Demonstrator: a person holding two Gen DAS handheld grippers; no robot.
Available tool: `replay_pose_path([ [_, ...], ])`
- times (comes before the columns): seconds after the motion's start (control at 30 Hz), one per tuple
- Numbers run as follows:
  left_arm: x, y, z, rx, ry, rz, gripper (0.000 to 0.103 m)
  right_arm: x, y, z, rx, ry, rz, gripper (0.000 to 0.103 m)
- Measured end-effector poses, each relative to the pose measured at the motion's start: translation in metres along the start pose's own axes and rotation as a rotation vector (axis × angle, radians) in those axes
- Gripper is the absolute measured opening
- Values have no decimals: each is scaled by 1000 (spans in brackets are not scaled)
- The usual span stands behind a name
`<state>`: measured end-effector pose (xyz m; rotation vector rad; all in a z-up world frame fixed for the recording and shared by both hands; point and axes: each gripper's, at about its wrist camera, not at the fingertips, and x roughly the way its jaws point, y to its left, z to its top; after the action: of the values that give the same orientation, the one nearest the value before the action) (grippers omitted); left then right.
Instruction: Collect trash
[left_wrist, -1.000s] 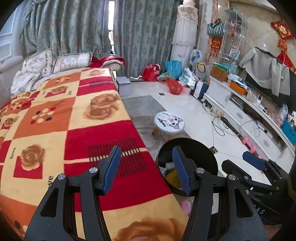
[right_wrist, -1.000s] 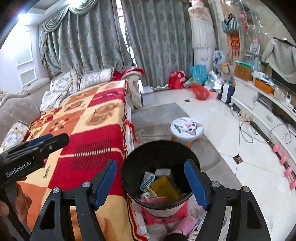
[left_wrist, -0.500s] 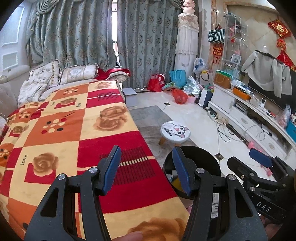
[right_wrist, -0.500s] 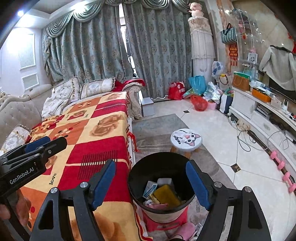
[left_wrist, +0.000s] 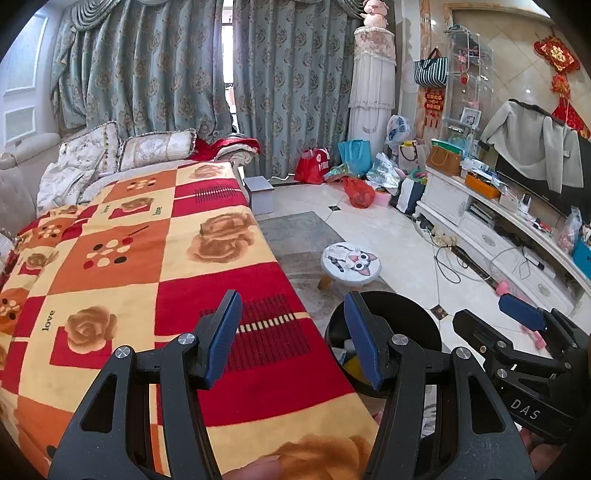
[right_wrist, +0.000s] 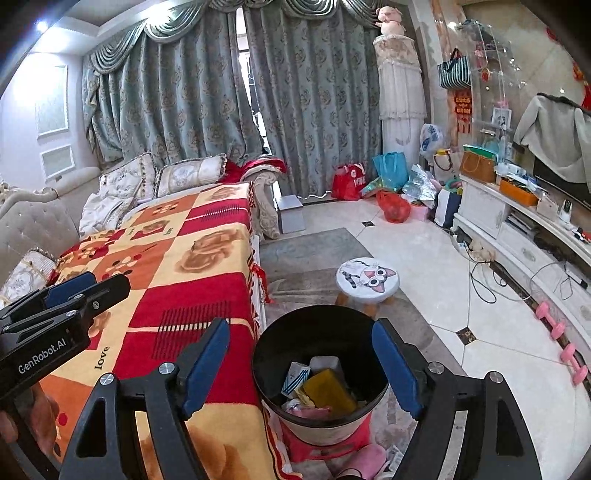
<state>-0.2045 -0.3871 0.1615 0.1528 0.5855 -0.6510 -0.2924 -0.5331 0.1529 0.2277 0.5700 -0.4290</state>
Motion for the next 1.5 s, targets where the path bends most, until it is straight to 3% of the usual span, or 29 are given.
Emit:
replay_pose_path([
  [1.5, 8, -4, -7, -9, 18, -11, 57, 7, -2, -2, 6, 24, 5, 80],
])
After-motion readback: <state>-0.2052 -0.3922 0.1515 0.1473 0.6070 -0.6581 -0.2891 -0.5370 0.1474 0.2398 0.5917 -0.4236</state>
